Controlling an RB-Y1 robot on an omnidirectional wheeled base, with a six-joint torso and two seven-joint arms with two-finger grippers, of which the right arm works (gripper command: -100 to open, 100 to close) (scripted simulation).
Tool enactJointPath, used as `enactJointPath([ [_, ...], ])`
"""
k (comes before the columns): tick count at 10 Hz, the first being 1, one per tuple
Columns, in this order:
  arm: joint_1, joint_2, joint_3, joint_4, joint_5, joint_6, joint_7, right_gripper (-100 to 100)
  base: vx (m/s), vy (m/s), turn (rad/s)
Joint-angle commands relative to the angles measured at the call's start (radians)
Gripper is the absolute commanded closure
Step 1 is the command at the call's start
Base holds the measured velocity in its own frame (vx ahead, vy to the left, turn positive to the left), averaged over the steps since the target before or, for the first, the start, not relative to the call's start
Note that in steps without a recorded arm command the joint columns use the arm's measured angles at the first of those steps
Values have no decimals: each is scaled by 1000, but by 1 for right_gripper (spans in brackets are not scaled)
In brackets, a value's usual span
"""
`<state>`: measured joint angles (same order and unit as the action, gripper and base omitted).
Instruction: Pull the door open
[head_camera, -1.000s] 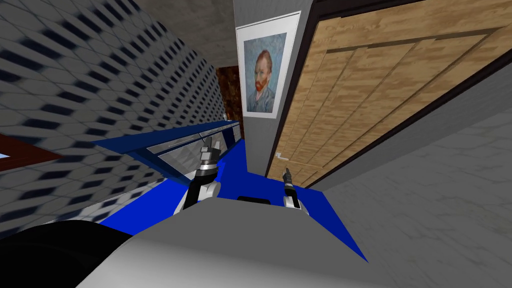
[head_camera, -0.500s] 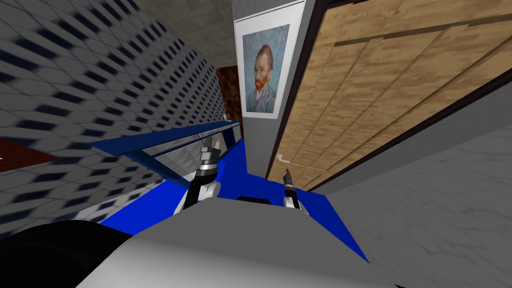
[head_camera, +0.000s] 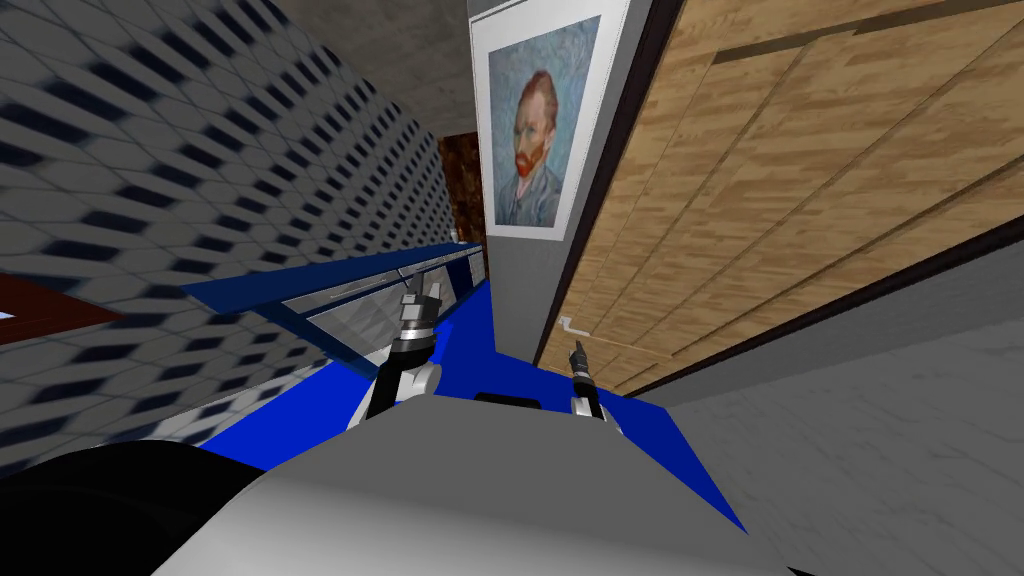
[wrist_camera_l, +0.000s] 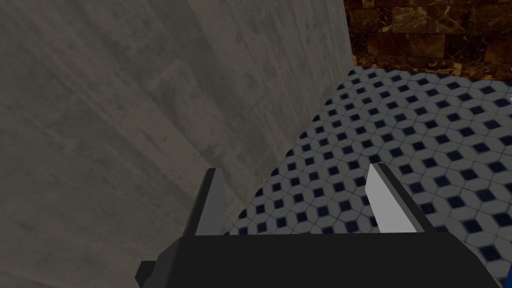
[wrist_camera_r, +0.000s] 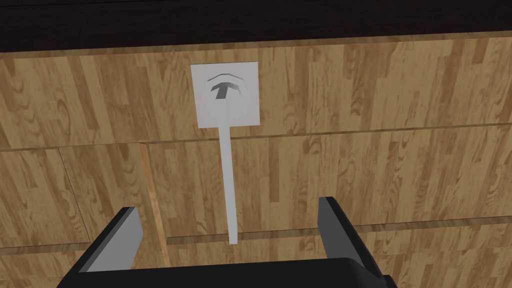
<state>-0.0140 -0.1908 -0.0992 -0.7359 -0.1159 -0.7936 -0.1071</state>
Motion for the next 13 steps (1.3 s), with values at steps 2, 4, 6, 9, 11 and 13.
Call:
enactJointPath([
  [2,13,-35,-18,30,-13,-30,-30,-100,239,23,133],
  [4,29,-69,-36,53,-27,-52,-57,-100,225,1,178],
  [6,29,-69,-36,53,-27,-52,-57,-100,92,-7,4],
  [9,36,-89,-45,72,-34,-69,-74,-100,119,-25,76],
  [11,36,-89,-45,72,-34,-69,-74,100,-22,4,-15],
  [13,36,-89,-45,72,-34,-69,-74,100,-15,1,6],
])
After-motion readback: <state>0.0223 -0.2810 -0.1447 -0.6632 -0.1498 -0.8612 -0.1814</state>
